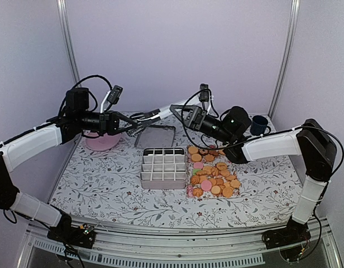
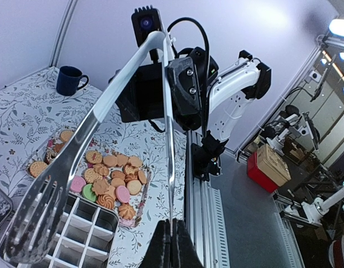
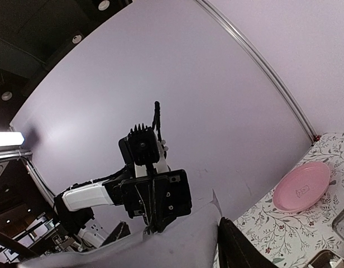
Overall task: Pack the cookies
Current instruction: Pass from the left arm to the right, then pick up the fake cookies from the plate, then place the fake cookies in the empty pocket of the box.
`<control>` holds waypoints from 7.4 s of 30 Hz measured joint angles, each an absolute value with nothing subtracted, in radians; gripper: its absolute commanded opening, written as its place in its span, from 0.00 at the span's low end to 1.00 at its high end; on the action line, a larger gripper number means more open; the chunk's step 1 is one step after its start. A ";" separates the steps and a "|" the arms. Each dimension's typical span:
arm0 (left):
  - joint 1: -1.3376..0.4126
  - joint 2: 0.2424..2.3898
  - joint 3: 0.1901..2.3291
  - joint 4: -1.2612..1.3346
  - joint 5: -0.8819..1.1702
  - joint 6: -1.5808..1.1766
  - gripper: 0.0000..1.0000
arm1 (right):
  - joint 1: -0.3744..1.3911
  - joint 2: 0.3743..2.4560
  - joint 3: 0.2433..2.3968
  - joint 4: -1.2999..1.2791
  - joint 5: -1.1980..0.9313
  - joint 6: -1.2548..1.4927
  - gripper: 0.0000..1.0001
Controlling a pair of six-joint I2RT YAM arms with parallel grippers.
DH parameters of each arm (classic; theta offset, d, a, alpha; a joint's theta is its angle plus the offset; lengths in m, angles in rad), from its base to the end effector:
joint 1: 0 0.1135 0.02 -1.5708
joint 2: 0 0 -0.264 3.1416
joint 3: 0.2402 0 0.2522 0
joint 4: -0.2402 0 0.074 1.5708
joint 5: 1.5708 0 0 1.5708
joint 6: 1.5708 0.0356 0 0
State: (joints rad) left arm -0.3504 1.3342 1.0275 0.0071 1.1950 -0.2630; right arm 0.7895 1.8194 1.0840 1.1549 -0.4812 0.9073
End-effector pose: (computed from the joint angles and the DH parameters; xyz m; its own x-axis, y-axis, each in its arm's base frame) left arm 0.2638 -0.1317 0.3277 -0.5174 0.0875 -0.8512 0.8557 0.0646 -0.5135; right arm 0.2723 0.2979 0.2925 -0.5537 0.4335 -0.7110 -0.7969 -0.0282 0.6034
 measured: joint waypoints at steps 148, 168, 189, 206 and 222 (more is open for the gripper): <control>-0.125 1.138 0.929 -0.586 0.525 0.369 0.99 | 0.659 1.491 0.876 0.194 0.149 0.087 0.41; -0.123 1.135 0.918 -0.581 0.525 0.370 0.99 | 0.686 1.515 0.856 0.205 0.184 0.081 0.26; -0.102 1.126 0.918 -0.581 0.527 0.370 0.99 | 0.810 1.419 0.967 0.135 0.230 0.039 0.06; -0.042 1.121 0.913 -0.589 0.554 0.365 0.98 | 1.015 1.850 1.451 0.152 0.131 0.018 0.06; -0.034 1.111 0.903 -0.590 0.573 0.358 0.98 | 1.011 2.011 1.569 0.157 0.124 -0.058 0.07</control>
State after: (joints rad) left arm -0.0341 1.1114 0.9028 -0.5903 0.5728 0.3584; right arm 1.0115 2.0106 1.5688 0.1566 0.1238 -0.0582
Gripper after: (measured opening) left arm 0.982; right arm 0.351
